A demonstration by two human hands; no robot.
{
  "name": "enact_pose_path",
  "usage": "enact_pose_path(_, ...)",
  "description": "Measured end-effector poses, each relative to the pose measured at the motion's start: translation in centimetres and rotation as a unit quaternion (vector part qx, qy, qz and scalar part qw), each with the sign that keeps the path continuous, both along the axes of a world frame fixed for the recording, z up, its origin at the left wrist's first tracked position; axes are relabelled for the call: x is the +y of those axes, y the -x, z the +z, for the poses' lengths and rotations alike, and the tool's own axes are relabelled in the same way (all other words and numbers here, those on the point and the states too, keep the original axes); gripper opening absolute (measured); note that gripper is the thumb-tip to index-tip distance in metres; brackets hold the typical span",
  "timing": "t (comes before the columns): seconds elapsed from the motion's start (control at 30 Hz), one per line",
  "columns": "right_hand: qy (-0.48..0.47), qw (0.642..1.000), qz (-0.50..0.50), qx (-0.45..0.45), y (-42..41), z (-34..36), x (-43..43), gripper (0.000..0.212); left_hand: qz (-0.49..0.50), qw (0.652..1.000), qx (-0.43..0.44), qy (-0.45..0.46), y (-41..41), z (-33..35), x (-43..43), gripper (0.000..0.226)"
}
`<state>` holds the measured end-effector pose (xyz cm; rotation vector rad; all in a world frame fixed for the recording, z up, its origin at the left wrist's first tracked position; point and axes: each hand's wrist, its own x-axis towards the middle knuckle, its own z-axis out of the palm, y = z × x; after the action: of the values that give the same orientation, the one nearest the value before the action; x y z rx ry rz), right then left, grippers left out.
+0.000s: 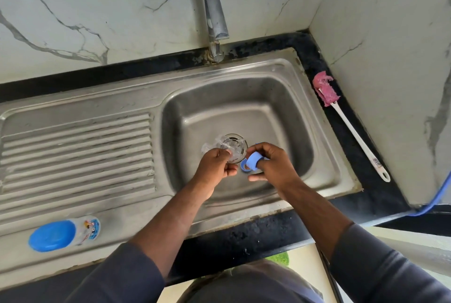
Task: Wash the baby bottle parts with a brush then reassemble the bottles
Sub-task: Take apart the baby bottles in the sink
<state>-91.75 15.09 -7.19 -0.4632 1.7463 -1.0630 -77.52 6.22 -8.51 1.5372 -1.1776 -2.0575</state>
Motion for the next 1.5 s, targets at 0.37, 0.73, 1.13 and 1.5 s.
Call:
enact_pose_path(0.37, -0.09, 0.994, -0.029, -0.057, 2.5, -1.5, -3.1, 0.019, -0.03, 0.997, -0.068, 0.014, 0.1, -2.2, -2.1, 0.013)
enact_pose_path(0.73, -0.156, 0.851, 0.417, 0.278, -0.3, -8.8, -6.5, 0.008, -0.139, 0.945, -0.263, 0.137, -1.6, -5.7, -4.8, 0.026)
enact_pose_path(1.13, -0.127, 0.854, 0.403, 0.304, 1.2, -10.1, -7.1, 0.022, -0.149, 0.938, -0.261, 0.171, -1.7, -7.0, -5.8, 0.006)
enact_pose_path(1.5, -0.042, 0.954, 0.248, 0.163, 4.5, -8.2, -9.3, 0.023, -0.192, 0.936, -0.21, 0.208, 3.4, -7.0, -6.8, 0.009)
